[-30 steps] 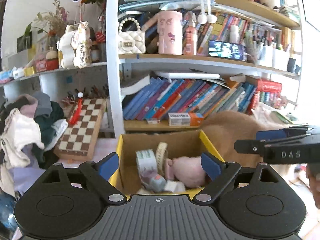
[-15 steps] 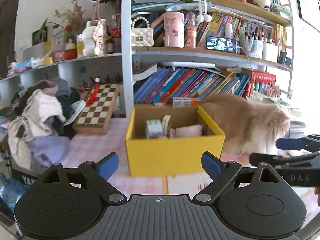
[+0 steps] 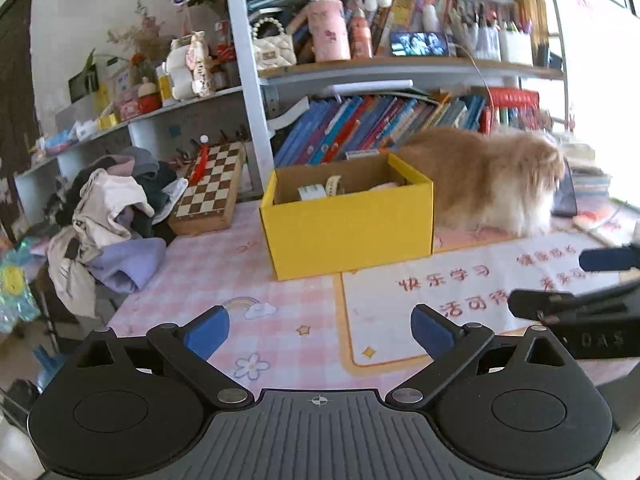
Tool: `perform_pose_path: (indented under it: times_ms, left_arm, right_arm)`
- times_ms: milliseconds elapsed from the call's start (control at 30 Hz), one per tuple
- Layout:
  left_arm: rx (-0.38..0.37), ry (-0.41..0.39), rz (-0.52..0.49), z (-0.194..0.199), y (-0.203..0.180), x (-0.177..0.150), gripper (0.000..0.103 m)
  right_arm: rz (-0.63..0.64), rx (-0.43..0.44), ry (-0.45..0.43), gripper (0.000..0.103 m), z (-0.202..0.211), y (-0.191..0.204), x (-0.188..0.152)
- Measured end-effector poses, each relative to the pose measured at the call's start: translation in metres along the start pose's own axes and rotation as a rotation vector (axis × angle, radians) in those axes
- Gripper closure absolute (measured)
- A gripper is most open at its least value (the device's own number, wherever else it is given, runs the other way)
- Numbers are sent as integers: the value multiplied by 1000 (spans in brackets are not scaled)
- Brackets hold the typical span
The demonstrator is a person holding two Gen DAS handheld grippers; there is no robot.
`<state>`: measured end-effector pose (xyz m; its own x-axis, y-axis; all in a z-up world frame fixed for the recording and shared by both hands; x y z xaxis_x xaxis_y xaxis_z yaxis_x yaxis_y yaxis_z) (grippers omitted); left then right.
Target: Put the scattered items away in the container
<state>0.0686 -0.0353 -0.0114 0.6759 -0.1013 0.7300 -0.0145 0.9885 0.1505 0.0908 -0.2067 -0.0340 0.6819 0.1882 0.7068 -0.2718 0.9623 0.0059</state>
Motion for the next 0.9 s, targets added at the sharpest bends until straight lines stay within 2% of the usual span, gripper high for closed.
perform_pose_path:
  times_ms: [100, 333, 667, 900]
  left_arm:
    - [5, -11, 19, 1, 4, 2, 0]
    - [25, 21, 82, -6, 15, -2, 0]
    - [-11, 70, 106, -11, 15, -11, 0]
    - [-4, 67, 113, -5, 17, -18, 0]
  right_arm:
    - [16, -2, -2, 6, -2, 6, 4]
    - [81, -3, 14, 4, -8, 17, 7]
    - [75, -13, 31, 2, -6, 16, 2]
    - [60, -13, 30, 0, -2, 17, 0]
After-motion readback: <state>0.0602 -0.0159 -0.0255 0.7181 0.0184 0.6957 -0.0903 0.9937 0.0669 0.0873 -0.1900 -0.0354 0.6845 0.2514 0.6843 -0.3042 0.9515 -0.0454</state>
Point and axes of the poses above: each gripper's, at about its wrist camera, not at the fingertips, and z roughly against the way its jaws point, y to its left, x to its top, the point moved 6 cm from there along -z, roughly the way its jaws point, and after that the axes turned 14 degrees about y, right-handed, at the moved point
